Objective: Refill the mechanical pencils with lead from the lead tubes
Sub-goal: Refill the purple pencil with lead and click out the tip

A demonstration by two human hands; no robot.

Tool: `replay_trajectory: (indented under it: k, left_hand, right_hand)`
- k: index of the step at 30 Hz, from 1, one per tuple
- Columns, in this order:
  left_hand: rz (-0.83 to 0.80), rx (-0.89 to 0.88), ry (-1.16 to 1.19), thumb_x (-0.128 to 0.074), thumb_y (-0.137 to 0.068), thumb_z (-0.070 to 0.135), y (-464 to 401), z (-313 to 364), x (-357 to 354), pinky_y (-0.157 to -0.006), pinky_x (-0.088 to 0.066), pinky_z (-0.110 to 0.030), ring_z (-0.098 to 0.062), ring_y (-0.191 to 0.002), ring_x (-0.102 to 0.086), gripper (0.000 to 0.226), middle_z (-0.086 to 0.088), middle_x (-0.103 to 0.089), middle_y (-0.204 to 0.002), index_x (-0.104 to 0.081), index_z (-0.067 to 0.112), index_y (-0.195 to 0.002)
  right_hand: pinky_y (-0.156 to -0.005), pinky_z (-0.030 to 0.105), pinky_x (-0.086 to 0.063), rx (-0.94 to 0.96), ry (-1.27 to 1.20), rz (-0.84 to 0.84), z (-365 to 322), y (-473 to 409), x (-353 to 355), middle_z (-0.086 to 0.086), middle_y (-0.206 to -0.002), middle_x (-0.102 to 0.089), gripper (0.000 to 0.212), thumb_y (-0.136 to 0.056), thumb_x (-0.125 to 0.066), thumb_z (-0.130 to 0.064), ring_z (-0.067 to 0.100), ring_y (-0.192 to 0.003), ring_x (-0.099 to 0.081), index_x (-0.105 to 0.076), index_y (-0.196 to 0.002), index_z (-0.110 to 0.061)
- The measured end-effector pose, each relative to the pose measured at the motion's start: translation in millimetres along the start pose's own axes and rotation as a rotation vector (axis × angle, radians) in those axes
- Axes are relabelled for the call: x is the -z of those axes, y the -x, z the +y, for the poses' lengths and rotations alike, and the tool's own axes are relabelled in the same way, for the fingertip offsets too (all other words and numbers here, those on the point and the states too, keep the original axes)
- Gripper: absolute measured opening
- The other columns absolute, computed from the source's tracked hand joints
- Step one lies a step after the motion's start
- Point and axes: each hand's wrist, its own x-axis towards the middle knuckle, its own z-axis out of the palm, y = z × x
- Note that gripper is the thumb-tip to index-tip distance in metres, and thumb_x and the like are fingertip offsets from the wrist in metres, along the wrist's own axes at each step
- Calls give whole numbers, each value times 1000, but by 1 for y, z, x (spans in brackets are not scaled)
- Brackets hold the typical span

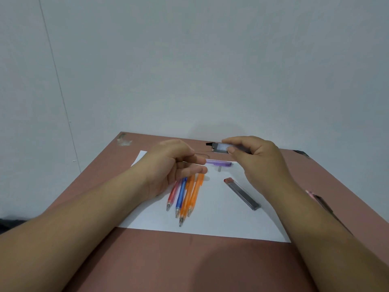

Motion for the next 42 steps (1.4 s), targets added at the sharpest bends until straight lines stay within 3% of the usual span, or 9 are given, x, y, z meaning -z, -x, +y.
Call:
replay_trajectory:
  k: [10,15,20,23,26,30,33,37,42]
  left_hand:
    - [53,-107,-59,-49,-101,4,-4,4,10,-70,-63,-27,-36,-89,-75,14,-27,-73,-101,-57,-1,-91]
    - [58,-149,-62,-48,-99,3,-5,5,12,-70,-63,-30,-32,-86,-73,16,-26,-73,-103,-57,1,-87]
    - [60,-274,-301,-48,-101,8,0,5,10,-80,-61,-43,-25,-94,-73,15,-5,-77,-107,-56,2,-89]
    - [64,-430,-472,-55,-98,9,6,3,6,-78,-59,-38,-16,-105,-70,16,10,-75,-114,-57,5,-83]
    - [40,-532,-539,-59,-86,24,12,2,2,-93,-52,-41,-6,-119,-62,11,20,-70,-122,-60,16,-78]
    - [-3,-570,-533,-58,-86,24,13,0,3,-108,-45,-54,-9,-127,-57,8,19,-68,-128,-61,20,-79]
    - [-36,-599,-558,-59,-92,16,13,0,4,-107,-47,-51,-8,-125,-59,9,19,-68,-128,-61,15,-82]
    - [-47,-655,-666,-58,-87,20,12,-2,2,-102,-49,-46,-6,-123,-60,8,21,-69,-125,-60,15,-82]
    - [4,-747,-755,-57,-87,23,11,-3,3,-93,-51,-35,-9,-119,-60,7,25,-68,-121,-60,24,-81]
  right_hand:
    - [-66,2,-40,-105,-72,38,7,-3,8,-23,-91,-74,22,-95,-68,-17,-9,-84,-64,-77,-94,-37]
    - [-68,16,-41,-174,-120,27,8,-3,8,-24,-86,-73,16,-94,-69,-19,-11,-74,-60,-79,-95,-32]
    - [-66,18,-43,-221,-178,41,9,-3,6,-15,-80,-73,11,-92,-72,-16,-6,-64,-59,-78,-92,-25]
    - [-61,17,-44,-248,-229,31,8,-2,4,-12,-75,-73,9,-90,-74,-14,0,-60,-59,-78,-92,-22]
    - [-65,27,-51,-273,-269,7,5,-1,1,-4,-81,-77,7,-89,-76,-14,7,-66,-64,-77,-93,-19]
    - [-80,47,-59,-312,-362,-54,1,1,-2,13,-90,-77,13,-87,-77,-11,20,-74,-69,-74,-100,-9]
    - [-74,40,-58,-317,-395,-83,-3,4,-4,20,-95,-76,13,-89,-75,-7,26,-78,-68,-70,-100,-5]
    - [-73,40,-58,-316,-418,-146,-7,6,-5,22,-95,-76,17,-91,-73,-7,33,-81,-71,-67,-106,-1]
    - [-61,25,-60,-313,-436,-212,-14,9,-4,12,-88,-78,14,-93,-70,-6,22,-78,-77,-66,-106,-2]
